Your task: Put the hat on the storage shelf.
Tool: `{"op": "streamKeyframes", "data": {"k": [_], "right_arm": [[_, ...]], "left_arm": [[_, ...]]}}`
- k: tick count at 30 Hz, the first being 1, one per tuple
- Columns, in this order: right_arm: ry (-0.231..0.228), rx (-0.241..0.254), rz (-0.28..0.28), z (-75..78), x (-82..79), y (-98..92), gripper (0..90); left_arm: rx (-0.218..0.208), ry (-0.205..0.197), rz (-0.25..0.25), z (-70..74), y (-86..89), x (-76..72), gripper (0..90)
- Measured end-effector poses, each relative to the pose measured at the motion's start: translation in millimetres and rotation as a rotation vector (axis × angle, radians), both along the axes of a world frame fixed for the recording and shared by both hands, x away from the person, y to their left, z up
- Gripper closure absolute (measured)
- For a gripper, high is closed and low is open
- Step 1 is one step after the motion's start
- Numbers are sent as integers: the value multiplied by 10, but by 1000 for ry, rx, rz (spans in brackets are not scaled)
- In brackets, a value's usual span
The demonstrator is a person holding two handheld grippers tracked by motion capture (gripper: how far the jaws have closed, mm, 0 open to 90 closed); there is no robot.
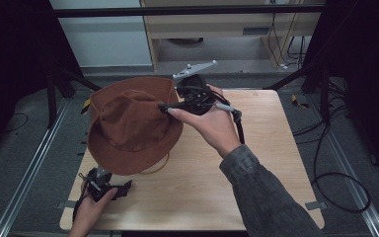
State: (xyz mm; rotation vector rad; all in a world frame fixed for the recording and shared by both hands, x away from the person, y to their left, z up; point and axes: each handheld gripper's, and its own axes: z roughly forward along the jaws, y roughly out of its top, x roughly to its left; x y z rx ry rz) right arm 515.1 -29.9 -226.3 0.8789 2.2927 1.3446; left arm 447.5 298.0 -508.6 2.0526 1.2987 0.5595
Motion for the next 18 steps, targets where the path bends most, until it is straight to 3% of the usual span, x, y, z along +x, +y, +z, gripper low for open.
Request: {"op": "streamKeyframes", "data": {"k": [7,18], "right_arm": [[-7,5,-48,-19,-56,-242,121],[-16,35,-93,-132,-159,-732,84]], "left_arm": [[0,0,0,0,0,0,0],[0,-3,0,-2,-1,0,0]]}}
